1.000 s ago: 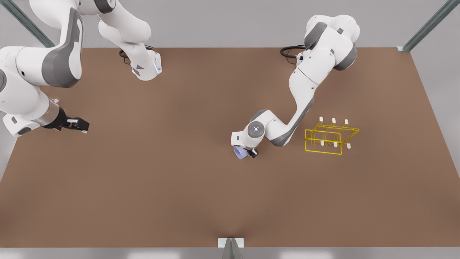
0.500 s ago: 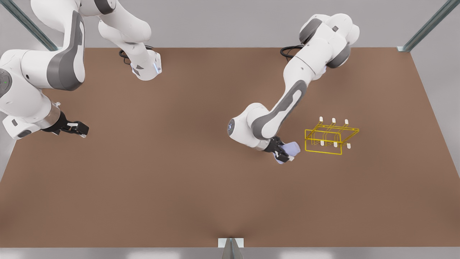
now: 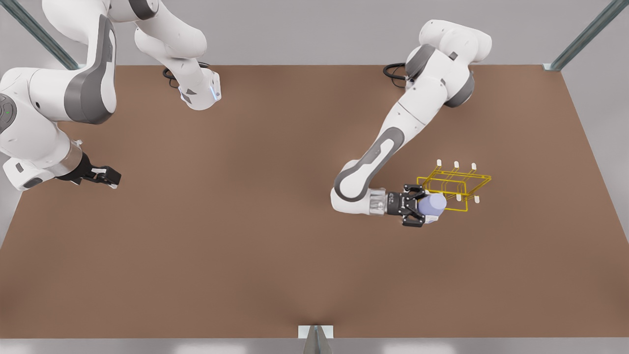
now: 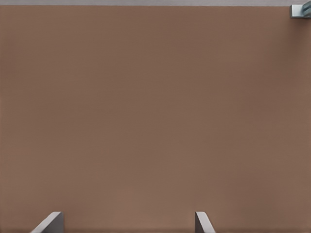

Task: Place the cup on the cup holder

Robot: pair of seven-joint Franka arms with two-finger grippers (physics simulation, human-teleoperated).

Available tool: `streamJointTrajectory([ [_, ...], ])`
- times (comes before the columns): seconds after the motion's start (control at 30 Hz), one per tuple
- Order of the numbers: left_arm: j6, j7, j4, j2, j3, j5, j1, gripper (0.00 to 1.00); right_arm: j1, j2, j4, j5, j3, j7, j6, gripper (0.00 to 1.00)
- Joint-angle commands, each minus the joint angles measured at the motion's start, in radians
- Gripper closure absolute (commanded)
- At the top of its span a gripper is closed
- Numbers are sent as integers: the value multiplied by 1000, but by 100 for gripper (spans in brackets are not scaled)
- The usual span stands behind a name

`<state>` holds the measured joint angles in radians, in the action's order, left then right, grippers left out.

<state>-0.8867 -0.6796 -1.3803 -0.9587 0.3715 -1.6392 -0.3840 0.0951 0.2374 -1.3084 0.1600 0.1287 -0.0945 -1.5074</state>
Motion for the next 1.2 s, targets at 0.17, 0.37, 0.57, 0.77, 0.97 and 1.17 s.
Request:
streamJointTrajectory([
  [0.17, 15, -342, 3, -11, 0, -36, 53, 14, 0, -1, 1, 0, 0, -4, 0, 0],
  [0.37, -12, -319, 4, -25, 0, -37, 65, 14, 0, -1, 1, 0, 0, -2, 0, 0],
  [0.57, -12, -307, 4, -31, -2, -48, 77, 14, 0, -1, 1, 0, 0, -4, 0, 0],
  [0.77, -23, -236, 4, -38, 0, -53, 92, 14, -2, -1, 1, 0, 2, -5, 0, 0],
  [0.97, 6, -124, 4, -38, 0, -27, 77, 14, 6, -1, 1, 1, 0, -1, -13, 0],
  [1.17, 43, -83, 4, -34, 0, -28, 76, 14, 29, -1, 1, -10, -1, -7, -50, 0],
])
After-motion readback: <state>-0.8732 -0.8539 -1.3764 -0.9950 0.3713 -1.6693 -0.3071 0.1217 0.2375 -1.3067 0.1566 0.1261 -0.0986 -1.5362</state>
